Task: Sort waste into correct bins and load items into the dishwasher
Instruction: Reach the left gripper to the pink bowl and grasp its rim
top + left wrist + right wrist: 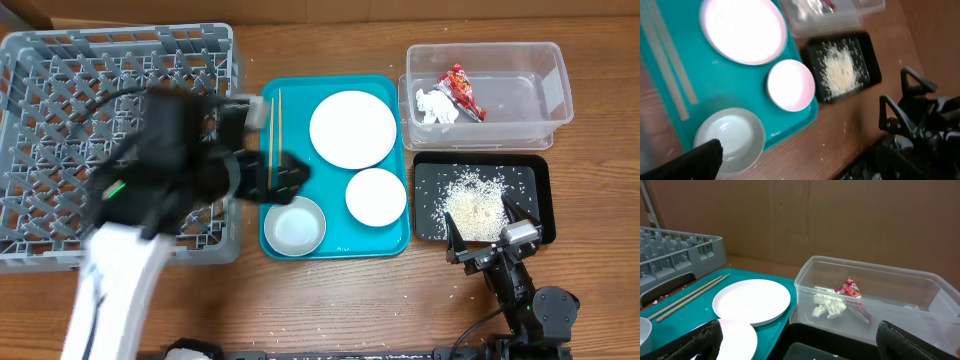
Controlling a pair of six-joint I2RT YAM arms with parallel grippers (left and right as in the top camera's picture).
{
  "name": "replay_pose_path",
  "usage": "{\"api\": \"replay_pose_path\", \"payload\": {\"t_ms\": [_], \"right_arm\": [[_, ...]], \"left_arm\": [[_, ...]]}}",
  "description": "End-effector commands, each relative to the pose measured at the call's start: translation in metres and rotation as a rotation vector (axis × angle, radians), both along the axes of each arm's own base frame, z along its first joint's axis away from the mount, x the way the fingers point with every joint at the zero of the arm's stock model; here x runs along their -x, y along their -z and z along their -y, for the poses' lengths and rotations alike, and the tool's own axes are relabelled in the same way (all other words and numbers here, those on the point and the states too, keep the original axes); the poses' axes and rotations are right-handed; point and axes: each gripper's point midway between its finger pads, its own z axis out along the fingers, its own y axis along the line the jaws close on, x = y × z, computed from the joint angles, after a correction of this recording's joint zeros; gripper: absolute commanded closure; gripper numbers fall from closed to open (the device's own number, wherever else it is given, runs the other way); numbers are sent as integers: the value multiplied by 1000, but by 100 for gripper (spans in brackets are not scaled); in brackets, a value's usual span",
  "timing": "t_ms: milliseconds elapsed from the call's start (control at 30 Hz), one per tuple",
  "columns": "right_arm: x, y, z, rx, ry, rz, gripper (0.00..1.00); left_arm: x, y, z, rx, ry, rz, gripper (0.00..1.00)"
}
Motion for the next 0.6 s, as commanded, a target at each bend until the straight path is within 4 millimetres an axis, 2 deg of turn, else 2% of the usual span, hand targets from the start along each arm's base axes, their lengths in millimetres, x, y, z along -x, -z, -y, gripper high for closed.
{"api": "replay_pose_path", "payload": {"t_ms": [0, 133, 333, 467, 567], "right_arm": [[0, 3, 0, -7, -2, -1, 0], [0, 3, 0, -7, -2, -2, 0], [0, 3, 0, -7, -2, -2, 0], [0, 3, 0, -7, -2, -1, 1], [0, 3, 0, -7, -2, -2, 0]], "left_arm": [[-14, 38, 55, -14, 86, -92, 0], [-35, 104, 67, -236, -14, -170, 8], [-53, 190, 82, -365, -196, -333, 37], [-50, 232, 93, -381, -171, -426, 45], [-46, 254, 91, -418, -174, -475, 57]]}}
